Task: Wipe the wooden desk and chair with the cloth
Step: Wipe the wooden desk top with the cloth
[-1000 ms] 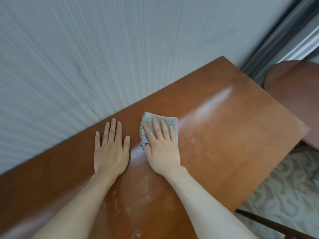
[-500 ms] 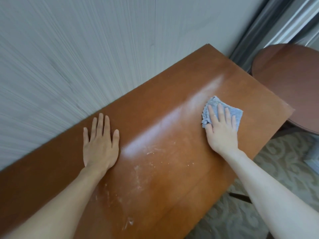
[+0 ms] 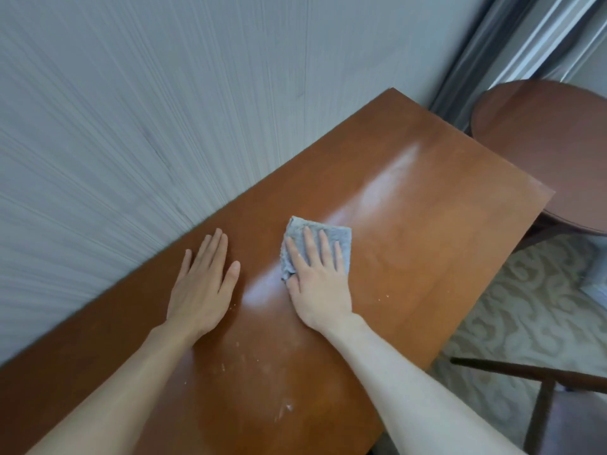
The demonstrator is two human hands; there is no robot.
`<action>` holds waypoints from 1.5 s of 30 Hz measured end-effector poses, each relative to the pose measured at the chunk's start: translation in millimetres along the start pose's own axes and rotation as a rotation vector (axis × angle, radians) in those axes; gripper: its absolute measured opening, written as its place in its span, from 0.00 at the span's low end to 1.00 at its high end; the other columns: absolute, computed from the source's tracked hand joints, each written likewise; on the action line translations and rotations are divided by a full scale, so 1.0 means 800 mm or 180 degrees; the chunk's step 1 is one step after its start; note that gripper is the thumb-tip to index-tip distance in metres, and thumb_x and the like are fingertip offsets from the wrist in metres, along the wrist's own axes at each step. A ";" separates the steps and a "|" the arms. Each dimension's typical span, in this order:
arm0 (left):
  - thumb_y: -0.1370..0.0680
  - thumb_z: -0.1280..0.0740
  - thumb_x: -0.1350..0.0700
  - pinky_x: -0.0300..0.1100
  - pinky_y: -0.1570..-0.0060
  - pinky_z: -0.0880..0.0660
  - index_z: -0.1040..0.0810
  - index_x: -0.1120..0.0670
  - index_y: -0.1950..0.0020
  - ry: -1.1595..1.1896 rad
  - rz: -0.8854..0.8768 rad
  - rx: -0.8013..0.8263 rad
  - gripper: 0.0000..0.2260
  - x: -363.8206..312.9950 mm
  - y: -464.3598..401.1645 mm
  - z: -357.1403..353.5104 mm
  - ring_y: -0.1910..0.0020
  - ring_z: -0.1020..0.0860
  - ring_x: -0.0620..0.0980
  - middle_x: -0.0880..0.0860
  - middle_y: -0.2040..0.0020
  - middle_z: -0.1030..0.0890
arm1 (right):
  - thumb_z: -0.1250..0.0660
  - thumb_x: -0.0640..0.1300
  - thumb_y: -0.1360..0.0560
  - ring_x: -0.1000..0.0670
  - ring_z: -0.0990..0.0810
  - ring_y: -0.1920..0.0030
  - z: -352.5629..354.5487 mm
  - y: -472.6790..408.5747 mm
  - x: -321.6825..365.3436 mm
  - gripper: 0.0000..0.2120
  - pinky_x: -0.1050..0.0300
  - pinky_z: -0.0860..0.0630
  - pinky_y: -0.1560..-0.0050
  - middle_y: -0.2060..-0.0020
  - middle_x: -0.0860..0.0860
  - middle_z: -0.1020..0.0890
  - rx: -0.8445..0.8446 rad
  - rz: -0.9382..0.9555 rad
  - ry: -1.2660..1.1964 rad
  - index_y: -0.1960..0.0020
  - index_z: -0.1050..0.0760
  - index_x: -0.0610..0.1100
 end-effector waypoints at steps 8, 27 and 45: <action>0.16 0.63 0.41 0.52 0.18 0.60 0.55 0.53 0.15 -0.0362 -0.0293 -0.0215 0.31 0.016 0.009 -0.018 0.17 0.60 0.45 0.48 0.15 0.57 | 0.51 0.56 0.22 0.43 0.50 0.17 -0.015 0.019 0.051 0.32 0.41 0.55 0.18 0.17 0.48 0.43 -0.0113 -0.0008 -0.0156 0.18 0.43 0.53; 0.14 0.55 0.48 0.56 0.18 0.55 0.53 0.57 0.15 -0.0609 -0.0363 -0.0295 0.28 0.022 0.009 -0.022 0.16 0.56 0.49 0.52 0.14 0.54 | 0.49 0.56 0.20 0.40 0.53 0.17 -0.031 0.021 0.119 0.31 0.38 0.58 0.19 0.17 0.45 0.46 -0.0188 -0.0208 -0.0177 0.18 0.44 0.51; 0.14 0.58 0.44 0.53 0.18 0.60 0.55 0.55 0.15 -0.0475 -0.0295 -0.0245 0.29 0.011 0.011 -0.019 0.16 0.58 0.46 0.49 0.14 0.56 | 0.47 0.55 0.22 0.40 0.49 0.18 -0.013 0.119 -0.056 0.34 0.39 0.52 0.19 0.17 0.44 0.45 -0.0375 -0.1602 0.0103 0.17 0.47 0.51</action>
Point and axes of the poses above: each hand's wrist, its own y-axis away from the middle knuckle, its own z-axis out of the back of the hand, x = y × z, the point moved 2 cm from there along -y, towards the middle knuckle
